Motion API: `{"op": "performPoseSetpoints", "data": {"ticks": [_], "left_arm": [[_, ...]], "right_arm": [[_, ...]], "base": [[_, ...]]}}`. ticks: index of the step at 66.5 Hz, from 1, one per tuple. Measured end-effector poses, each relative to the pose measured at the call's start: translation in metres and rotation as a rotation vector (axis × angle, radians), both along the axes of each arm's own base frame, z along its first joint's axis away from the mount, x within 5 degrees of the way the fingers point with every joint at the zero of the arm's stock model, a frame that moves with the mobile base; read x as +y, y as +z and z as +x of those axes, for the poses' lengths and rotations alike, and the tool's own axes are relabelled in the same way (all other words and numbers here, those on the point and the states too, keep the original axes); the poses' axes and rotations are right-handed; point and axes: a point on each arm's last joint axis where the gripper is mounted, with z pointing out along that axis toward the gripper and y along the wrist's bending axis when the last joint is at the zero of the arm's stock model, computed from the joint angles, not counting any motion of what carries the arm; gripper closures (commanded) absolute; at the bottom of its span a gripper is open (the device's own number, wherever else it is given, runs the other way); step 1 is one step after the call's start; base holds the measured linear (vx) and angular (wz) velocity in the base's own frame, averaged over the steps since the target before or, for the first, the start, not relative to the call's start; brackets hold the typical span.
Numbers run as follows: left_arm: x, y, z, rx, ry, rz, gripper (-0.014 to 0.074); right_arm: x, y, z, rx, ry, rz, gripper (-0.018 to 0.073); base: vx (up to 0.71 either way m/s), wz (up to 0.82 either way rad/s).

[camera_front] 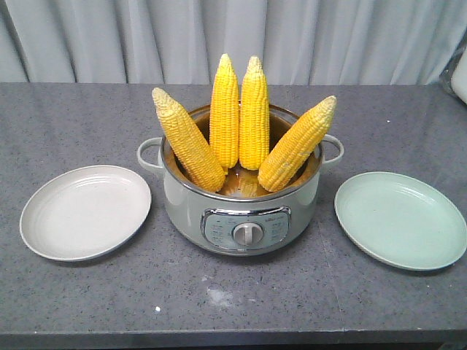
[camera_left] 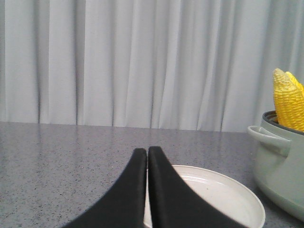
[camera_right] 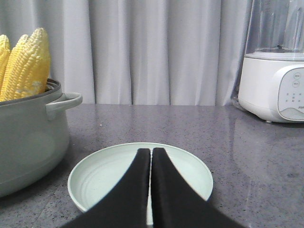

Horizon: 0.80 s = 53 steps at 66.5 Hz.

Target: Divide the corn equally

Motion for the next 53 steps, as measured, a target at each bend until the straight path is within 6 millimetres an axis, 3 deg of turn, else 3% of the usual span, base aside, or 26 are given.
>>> {"op": "performPoseSetpoints", "data": {"ticks": [40,45,53], "left_arm": [[0.000,0.001,0.000,-0.016,-0.001,0.000,0.0603],[0.000,0.009,-0.002,-0.002,0.002,0.000,0.0603],[0.001,0.043,-0.009,-0.017,0.010,-0.001,0.0603]], "right_arm": [[0.000,0.007,-0.001,-0.055,-0.001,0.000,0.0562],[0.000,0.021,-0.003,-0.061,0.000,0.000,0.0562],[0.000,0.059,-0.012,-0.065,0.003,-0.001,0.0562]], "base": [[0.00,0.00],[0.00,0.00],[0.00,0.00]]}}
